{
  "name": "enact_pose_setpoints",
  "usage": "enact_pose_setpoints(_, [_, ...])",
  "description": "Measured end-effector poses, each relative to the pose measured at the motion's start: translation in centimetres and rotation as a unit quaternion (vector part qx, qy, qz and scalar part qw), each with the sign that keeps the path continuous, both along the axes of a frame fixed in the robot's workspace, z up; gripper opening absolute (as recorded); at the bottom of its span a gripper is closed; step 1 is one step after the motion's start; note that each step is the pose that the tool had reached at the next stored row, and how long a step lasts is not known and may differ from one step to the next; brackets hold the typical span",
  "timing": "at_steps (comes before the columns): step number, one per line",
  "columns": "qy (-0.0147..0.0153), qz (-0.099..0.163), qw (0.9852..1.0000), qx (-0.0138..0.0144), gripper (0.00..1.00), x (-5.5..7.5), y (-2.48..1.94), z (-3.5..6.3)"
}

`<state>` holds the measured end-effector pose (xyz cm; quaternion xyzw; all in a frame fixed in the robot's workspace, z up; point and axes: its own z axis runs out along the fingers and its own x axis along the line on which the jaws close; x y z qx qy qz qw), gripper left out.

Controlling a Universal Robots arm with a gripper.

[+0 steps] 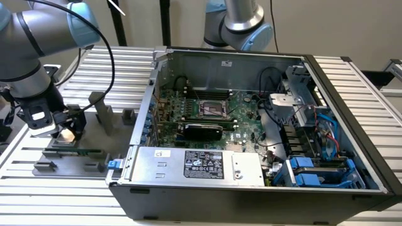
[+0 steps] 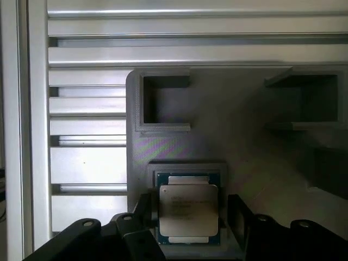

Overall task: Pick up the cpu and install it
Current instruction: 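Pick up the cpu and move it towards the insertion slot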

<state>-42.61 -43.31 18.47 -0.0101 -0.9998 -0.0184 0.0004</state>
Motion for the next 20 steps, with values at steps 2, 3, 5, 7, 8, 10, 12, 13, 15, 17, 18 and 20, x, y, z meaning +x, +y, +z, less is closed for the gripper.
enact_pose_setpoints(2, [0.0, 0.0, 1.0, 0.0, 0.64, 0.0, 0.0, 0.0])
enact_pose_setpoints(3, [0.0, 0.0, 1.0, 0.0, 0.64, 0.0, 0.0, 0.0])
enact_pose_setpoints(5, [0.0, 0.0, 1.0, 0.0, 0.64, 0.0, 0.0, 0.0])
enact_pose_setpoints(7, [0.0, 0.0, 1.0, 0.0, 0.64, 0.0, 0.0, 0.0])
enact_pose_setpoints(8, [0.0, 0.0, 1.0, 0.0, 0.64, 0.0, 0.0, 0.0])
enact_pose_setpoints(10, [0.0, 0.0, 1.0, 0.0, 0.64, 0.0, 0.0, -0.02])
enact_pose_setpoints(12, [0.0, 0.0, 1.0, 0.0, 0.64, -0.01, 0.0, -0.06])
enact_pose_setpoints(13, [0.0, 0.0, 1.0, 0.0, 0.64, -0.02, 0.0, -0.08])
enact_pose_setpoints(15, [-0.0001, 0.0, 1.0, 0.0, 0.64, -0.04, 0.01, -0.11])
enact_pose_setpoints(17, [0.0, 0.0, 1.0, 0.0, 0.64, -0.06, 0.01, -0.1])
enact_pose_setpoints(18, [0.0, 0.0, 1.0, -0.0001, 0.64, -0.06, 0.01, -0.09])
enact_pose_setpoints(20, [0.0, 0.0, 1.0, 0.0, 0.62, -0.06, 0.01, -0.1])
